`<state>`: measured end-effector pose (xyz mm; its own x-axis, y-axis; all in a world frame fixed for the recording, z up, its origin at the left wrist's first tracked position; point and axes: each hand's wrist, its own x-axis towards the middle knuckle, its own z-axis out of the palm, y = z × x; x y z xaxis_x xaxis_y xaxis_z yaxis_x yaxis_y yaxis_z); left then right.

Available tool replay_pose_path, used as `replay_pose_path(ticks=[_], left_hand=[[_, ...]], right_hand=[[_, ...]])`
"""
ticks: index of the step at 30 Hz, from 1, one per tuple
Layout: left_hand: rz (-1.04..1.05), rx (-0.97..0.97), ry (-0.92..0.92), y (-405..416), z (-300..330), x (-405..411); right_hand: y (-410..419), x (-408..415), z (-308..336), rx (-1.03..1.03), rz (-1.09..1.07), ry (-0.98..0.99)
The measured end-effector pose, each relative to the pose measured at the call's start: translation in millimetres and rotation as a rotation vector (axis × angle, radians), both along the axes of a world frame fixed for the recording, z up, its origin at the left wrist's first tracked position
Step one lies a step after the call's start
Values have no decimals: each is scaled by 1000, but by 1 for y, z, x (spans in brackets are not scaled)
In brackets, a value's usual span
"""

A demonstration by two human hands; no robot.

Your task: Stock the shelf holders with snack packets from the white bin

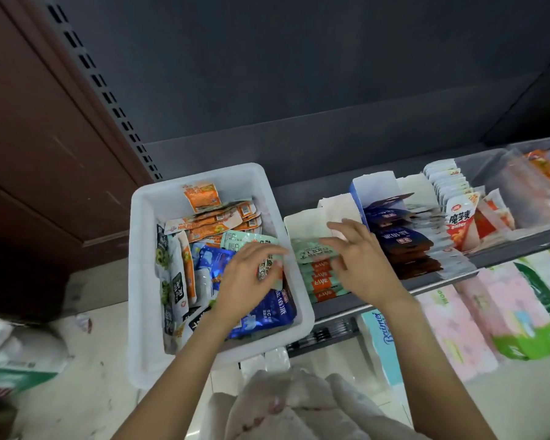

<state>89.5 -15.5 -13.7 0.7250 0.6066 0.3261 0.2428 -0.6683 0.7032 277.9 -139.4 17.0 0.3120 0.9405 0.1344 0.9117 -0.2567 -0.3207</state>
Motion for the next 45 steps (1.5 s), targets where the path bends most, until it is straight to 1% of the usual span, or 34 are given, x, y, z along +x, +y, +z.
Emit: replay_pose_path(ticks=[1, 2, 4, 6, 9, 11, 12, 13, 14, 15, 17, 19, 21, 23, 25, 27, 29, 31, 32, 34, 35, 37, 41, 43, 45], left_hand=[[106, -41, -3, 6, 0, -3], [176, -63, 44, 15, -3, -5], [191, -74, 223, 35, -10, -4], [82, -56, 386, 50, -16, 1], [-93, 59, 595, 57, -22, 10], [-143, 115, 633, 59, -22, 12], [-152, 121, 603, 61, -20, 10], [-148, 120, 535, 63, -16, 5], [-127, 108, 438, 65, -10, -1], [-90, 80, 333, 67, -2, -8], [1, -23, 145, 70, 19, -21], [62, -175, 10, 71, 44, -29], [86, -295, -60, 69, 64, -31], [77, -362, -79, 66, 78, -29], [58, -447, -97, 60, 84, -24], [46, -470, -117, 52, 90, -15], [2, -410, -147, 41, 97, 0], [-67, -300, -181, 29, 105, 21], [-96, -210, -188, 23, 108, 32], [-134, 41, -166, 14, 106, 51], [-142, 155, -134, 11, 102, 58], [-131, 264, -77, 8, 86, 65], [-98, 306, 15, 5, 47, 60], [-96, 336, 87, 7, 31, 53], [-115, 351, 154, 10, 19, 43]], right_hand=[[3, -2, 3, 52, 12, 10], [8, -5, 6, 95, 26, 9], [18, -16, 6, 129, 52, -4], [26, -30, 2, 137, 66, -9], [33, -46, -10, 106, 49, -31], [34, -50, -14, 96, 24, -39], [34, -50, -15, 98, 23, -44], [34, -50, -14, 101, 27, -45], [34, -50, -12, 107, 28, -21], [35, -51, -9, 112, 21, 47], [38, -54, 2, 115, -13, 295], [45, -58, 17, 157, -42, 555], [54, -59, 31, 206, -69, 675], [60, -57, 44, 255, -81, 724], [61, -51, 53, 286, -84, 741], [56, -43, 61, 310, -81, 690], [44, -33, 70, 405, -89, 555], [27, -23, 80, 530, -116, 418], [17, -18, 83, 575, -137, 375], [2, -9, 82, 616, -178, 337], [-3, -5, 77, 613, -192, 330], [-8, 1, 62, 570, -205, 326], [-9, 2, 24, 437, -192, 338], [-8, -1, 8, 378, -148, 261], [-6, -4, -4, 306, -93, 126]])
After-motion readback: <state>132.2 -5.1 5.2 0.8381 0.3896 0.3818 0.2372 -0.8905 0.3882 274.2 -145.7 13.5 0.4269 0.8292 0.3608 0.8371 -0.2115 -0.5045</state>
